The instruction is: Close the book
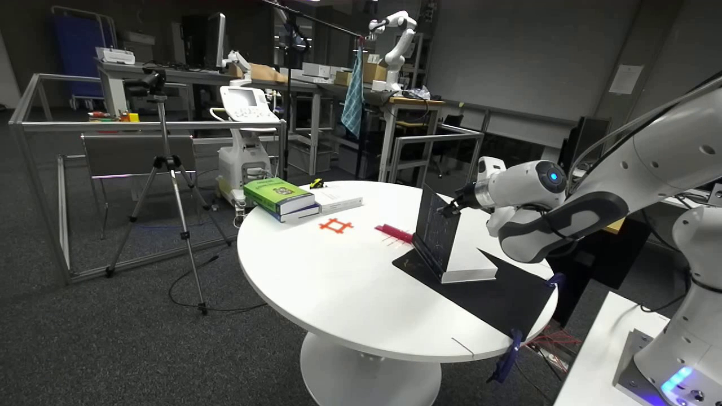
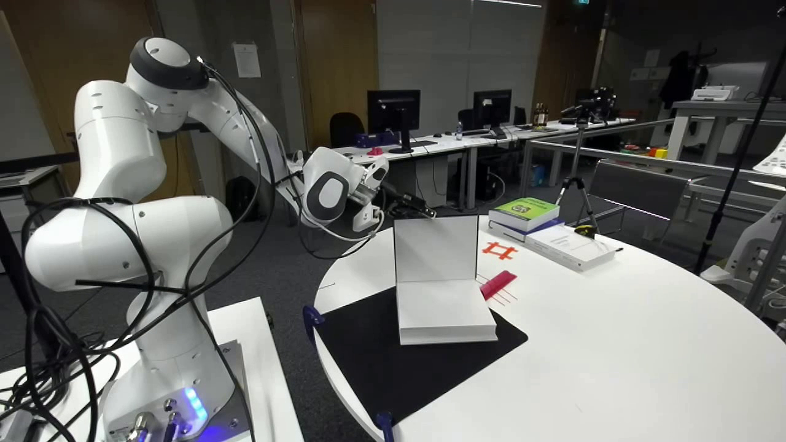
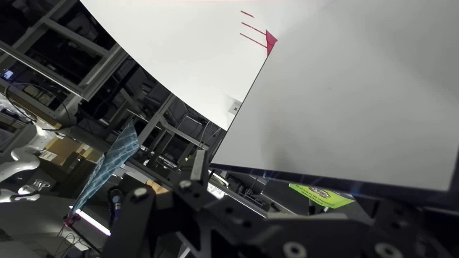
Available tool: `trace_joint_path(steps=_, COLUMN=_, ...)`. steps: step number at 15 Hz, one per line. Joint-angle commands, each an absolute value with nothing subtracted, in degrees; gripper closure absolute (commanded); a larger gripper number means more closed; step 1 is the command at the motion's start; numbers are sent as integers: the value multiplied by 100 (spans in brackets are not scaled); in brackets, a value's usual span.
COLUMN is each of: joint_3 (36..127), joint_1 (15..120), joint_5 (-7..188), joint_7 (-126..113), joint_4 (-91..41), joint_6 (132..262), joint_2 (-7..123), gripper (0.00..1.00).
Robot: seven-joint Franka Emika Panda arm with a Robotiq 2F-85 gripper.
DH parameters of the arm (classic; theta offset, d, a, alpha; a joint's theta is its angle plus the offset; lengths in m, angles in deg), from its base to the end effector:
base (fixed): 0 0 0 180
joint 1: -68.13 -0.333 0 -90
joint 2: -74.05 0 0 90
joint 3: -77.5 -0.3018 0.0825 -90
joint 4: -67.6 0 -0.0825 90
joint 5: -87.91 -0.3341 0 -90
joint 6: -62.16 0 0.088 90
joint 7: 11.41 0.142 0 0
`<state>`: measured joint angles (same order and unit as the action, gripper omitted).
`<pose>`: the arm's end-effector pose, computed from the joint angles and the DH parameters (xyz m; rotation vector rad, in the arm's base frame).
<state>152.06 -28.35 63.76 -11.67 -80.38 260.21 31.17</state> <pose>0.4698 0.1339 0.3033 2.3818 0.3271 1.1631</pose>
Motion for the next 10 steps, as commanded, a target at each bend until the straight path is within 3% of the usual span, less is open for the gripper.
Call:
trace_joint_path(steps=1, joint_3=15319, joint_1=-2960, joint_5=6269, joint_7=-929, joint_4=-8186, joint_6=26021, joint_2=2830, gripper=0)
trace_joint_path(steps=10, joint_3=15602, joint_1=-2685, joint_5=6266, joint_7=-886, joint_4=-8142, joint_6=25708, joint_2=3064, gripper=0)
